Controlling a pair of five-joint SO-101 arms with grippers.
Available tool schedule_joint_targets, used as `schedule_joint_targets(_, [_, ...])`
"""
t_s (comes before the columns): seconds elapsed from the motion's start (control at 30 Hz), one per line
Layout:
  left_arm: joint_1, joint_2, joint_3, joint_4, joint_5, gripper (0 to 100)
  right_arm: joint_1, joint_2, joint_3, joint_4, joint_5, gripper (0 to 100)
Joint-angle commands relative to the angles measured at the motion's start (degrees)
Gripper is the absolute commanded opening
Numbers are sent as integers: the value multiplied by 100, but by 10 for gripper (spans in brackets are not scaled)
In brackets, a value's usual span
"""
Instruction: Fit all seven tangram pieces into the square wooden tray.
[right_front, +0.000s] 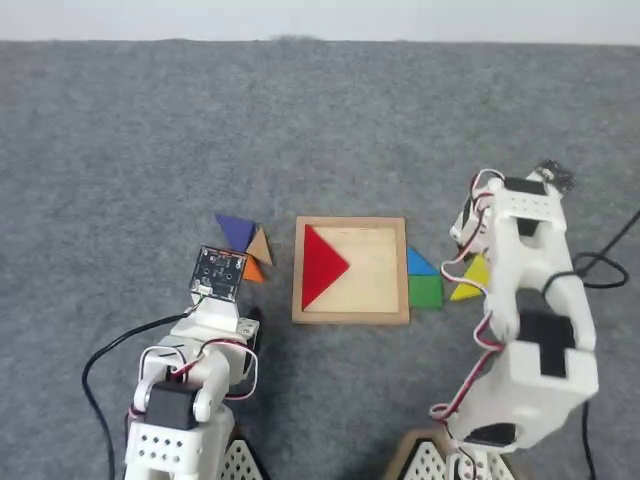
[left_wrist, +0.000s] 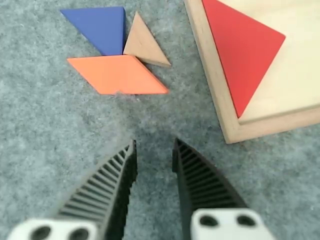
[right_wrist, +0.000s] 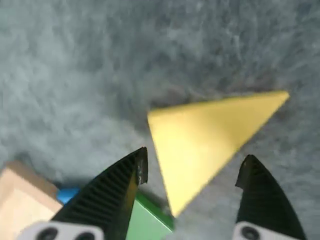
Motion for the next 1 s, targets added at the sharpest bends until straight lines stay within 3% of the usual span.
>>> schedule_joint_targets(0.0, [26,-79,-31,9,-26,112,-48,268,-589,75,-457,302])
schedule_joint_targets(0.4, [26,-79,-31,9,-26,112,163,752,-1327,303,-607,322])
schedule_joint_targets(0.53, [26,-79,-31,9,-26,112,145,769,-1363,277,-1073,322])
schedule_joint_targets(0.97, [26,-79,-31,9,-26,112,119,1095,-1407,251,-818,322])
